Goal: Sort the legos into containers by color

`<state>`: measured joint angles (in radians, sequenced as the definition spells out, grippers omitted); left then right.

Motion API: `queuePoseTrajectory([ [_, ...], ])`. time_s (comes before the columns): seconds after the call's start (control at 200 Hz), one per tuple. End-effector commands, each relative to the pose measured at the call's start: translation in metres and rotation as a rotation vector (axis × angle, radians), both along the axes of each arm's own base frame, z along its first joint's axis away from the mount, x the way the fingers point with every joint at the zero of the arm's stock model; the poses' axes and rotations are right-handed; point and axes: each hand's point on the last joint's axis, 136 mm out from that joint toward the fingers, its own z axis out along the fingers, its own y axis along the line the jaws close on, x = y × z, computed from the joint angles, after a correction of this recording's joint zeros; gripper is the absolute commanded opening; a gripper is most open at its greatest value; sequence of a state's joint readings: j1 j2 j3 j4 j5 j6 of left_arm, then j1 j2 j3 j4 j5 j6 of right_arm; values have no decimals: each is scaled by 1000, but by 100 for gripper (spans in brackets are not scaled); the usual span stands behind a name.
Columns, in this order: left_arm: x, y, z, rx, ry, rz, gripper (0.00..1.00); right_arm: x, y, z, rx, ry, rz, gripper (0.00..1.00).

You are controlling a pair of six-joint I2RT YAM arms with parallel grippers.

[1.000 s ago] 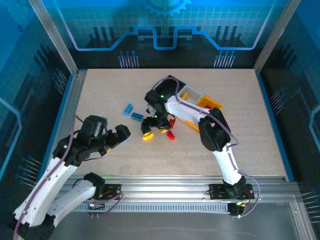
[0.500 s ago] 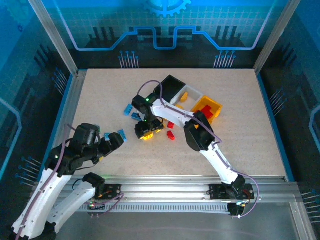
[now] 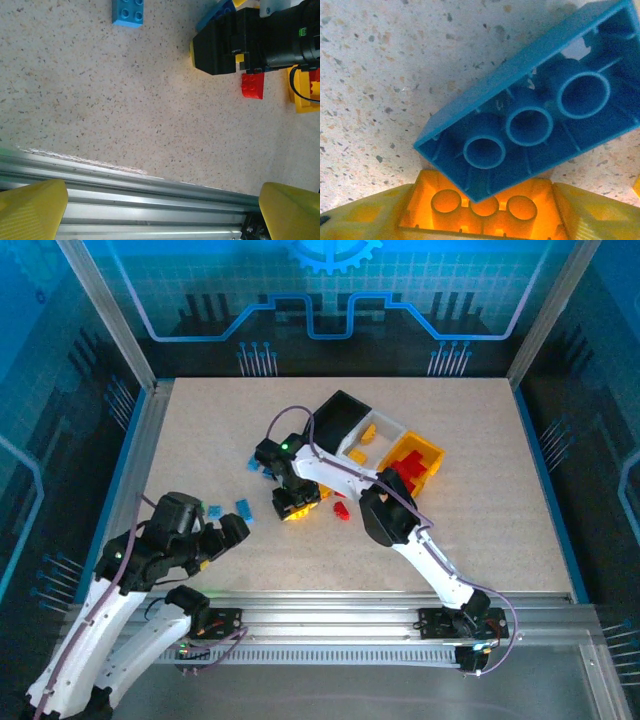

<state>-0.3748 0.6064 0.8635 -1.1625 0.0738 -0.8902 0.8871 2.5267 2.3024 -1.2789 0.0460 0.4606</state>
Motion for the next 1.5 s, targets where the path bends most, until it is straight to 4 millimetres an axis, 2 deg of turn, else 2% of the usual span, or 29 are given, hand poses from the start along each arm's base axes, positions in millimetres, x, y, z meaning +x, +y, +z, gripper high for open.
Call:
queuePoseTrajectory([
  [0.0,-5,-4,1,-26,-4,-30,99,-9,-10,5,-62,-13,-29,58],
  [0.14,-7,-5,1,-15,-12,-66,99,-14,-16,20,-52,-37,-92,56],
  [0.24,-9,-6,-1,-9,-9,-95,99,-17,-21,41,-20,-62,-144,55],
  [0.255,-9,-7,-2,-10,-9,-99,99,-18,-22,39,-25,-59,-151,55],
  [0.27,-9,-7,-2,-11,-9,-101,99,-17,-23,53,0,-77,-160,55],
  [0.395,-2,-13,-6,-33,1,-104,99,-15,-35,87,75,-113,-196,55],
  [0.52,12,-30,1,-108,1,-114,99,6,-64,116,148,-150,-213,55],
  [0.61,20,-38,10,-136,13,-100,99,28,-97,130,196,-154,-270,55],
  [0.69,21,-34,10,-115,42,-73,99,50,-126,137,235,-169,-325,55],
  [0.785,19,-25,5,-70,72,-29,99,76,-154,141,284,-199,-361,55],
  [0.885,13,-13,-3,-47,92,48,99,104,-180,132,292,-219,-405,55],
  [0.986,9,-13,0,-92,87,99,99,122,-193,138,323,-233,-448,56],
  [1.091,6,-5,1,-60,93,124,99,141,-201,134,323,-268,-444,56],
  [1.261,12,-10,0,-49,99,85,99,163,-208,122,291,-275,-439,58],
  [1.496,41,-29,-8,-73,122,71,99,183,-212,110,251,-275,-420,60],
])
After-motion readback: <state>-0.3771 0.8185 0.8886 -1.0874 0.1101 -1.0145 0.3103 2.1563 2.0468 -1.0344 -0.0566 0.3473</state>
